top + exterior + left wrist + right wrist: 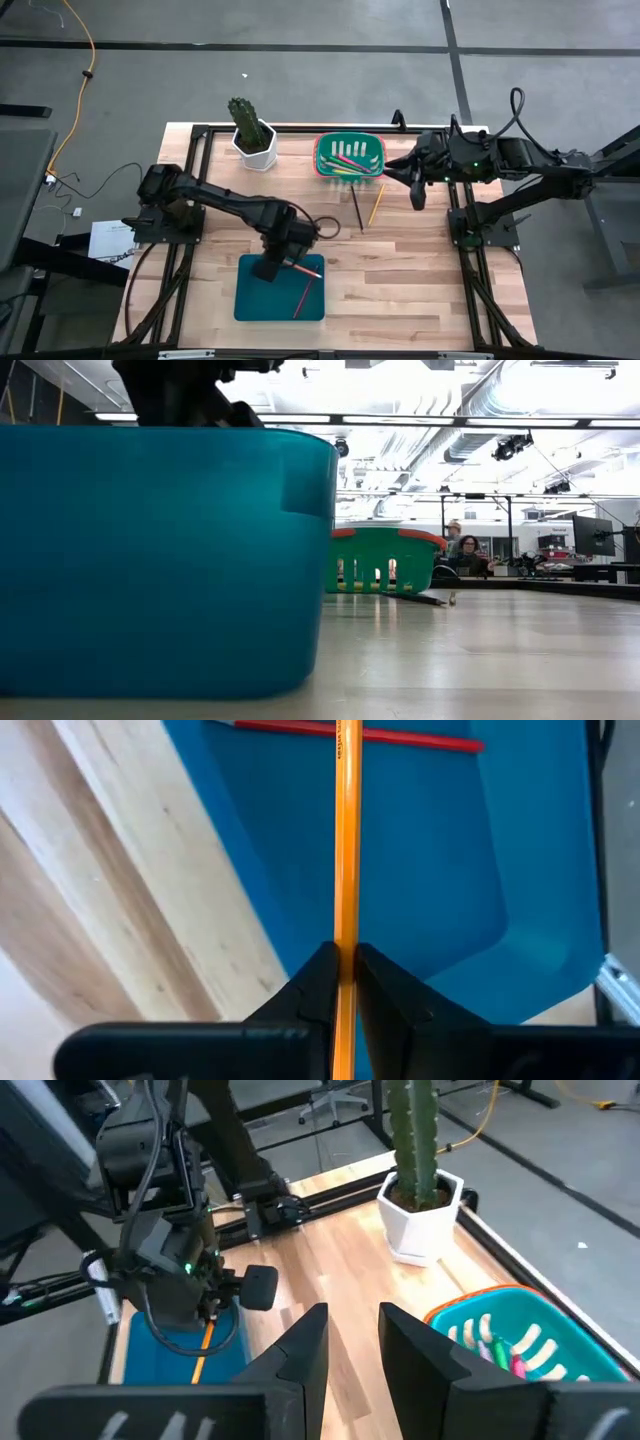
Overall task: Sort pens & pencils
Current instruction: Put the orange pencil into the blue bin, then put the yellow pencil into the blue bin
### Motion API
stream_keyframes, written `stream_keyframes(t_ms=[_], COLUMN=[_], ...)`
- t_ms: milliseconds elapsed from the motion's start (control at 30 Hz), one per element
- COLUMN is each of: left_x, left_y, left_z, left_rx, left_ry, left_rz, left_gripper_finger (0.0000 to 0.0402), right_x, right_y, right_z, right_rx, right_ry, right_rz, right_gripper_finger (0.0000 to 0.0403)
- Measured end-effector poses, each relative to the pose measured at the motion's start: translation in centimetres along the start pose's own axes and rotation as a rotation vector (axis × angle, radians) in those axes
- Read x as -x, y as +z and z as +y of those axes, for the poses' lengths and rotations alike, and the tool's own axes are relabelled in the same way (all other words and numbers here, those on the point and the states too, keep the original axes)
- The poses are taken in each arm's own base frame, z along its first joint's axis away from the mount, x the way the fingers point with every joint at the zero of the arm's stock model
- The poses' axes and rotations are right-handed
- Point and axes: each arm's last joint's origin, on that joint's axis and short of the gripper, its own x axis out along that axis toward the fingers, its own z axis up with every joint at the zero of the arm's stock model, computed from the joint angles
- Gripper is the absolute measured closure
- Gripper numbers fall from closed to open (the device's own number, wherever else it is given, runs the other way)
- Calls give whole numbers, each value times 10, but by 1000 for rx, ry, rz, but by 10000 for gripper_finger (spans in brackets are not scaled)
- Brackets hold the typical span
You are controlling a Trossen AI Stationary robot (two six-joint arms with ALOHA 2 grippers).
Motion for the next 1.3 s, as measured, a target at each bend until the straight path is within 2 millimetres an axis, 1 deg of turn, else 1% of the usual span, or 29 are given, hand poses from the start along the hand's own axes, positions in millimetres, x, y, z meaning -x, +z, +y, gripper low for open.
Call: stream_keyframes(t_ms=[200,467,967,1067,1300], left_x=[-4,-8,-11,-11,-11], left_y=[2,2,3,3,3], left_z=[-15,-33,-44,-44,-44], left_rx=[53,99,112,112,113], left_ry=[-11,-20,-29,-29,-38], left_rz=[-1,16,21,21,22], left_gripper_finger=[378,378,377,362,284], right_x=[0,0,0,0,0], right_y=[0,0,-1,-1,-1], right_z=[1,1,2,2,2], right_rx=[18,42,46,46,46], right_ry=[36,39,69,69,70], right_rz=[11,11,20,20,20], right_gripper_finger=[320,320,320,320,320])
